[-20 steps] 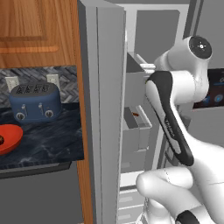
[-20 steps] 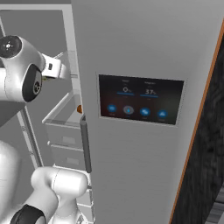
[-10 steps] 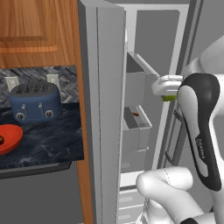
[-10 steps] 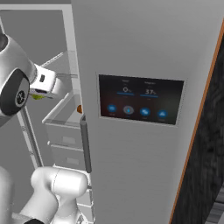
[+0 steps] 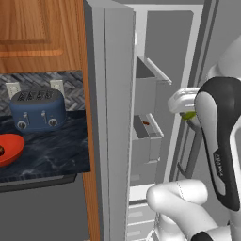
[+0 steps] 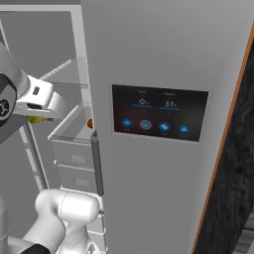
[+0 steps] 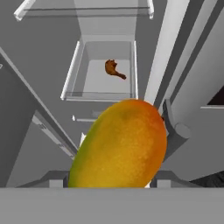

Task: Take the peach, mango, and chicken drumstick from the freezer and place them in the bowl on the counter.

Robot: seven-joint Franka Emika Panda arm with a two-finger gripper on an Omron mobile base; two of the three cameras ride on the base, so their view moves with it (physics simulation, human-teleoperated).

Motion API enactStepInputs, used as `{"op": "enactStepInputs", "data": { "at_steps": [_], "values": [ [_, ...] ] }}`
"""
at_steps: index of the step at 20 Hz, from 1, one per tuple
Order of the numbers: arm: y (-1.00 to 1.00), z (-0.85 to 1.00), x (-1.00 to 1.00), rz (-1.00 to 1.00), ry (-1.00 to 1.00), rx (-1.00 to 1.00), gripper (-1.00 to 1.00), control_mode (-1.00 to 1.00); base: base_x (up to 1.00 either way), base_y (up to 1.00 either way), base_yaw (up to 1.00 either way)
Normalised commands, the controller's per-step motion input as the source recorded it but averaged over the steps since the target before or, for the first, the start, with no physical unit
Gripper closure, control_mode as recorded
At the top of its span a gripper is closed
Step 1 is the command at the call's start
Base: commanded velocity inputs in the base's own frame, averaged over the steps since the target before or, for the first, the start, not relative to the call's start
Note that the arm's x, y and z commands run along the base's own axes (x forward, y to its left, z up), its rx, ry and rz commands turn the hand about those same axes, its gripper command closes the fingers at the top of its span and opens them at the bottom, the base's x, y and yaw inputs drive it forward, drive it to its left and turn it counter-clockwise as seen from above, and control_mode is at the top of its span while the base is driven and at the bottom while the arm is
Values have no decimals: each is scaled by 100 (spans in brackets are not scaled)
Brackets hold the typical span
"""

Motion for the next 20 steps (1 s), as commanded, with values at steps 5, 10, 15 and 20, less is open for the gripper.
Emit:
{"op": "enactStepInputs", "data": {
  "at_steps": [5, 10, 15, 20],
  "values": [
    [0, -25, 0, 0, 0, 0, 100, -100, 0, 0, 0],
    [0, -15, 0, 0, 0, 0, 100, -100, 0, 0, 0],
    [0, -4, -1, 0, 0, 0, 100, 100, -44, -15, 1],
    [0, 0, 0, 0, 0, 0, 100, 100, -100, -66, 17]
  ]
}}
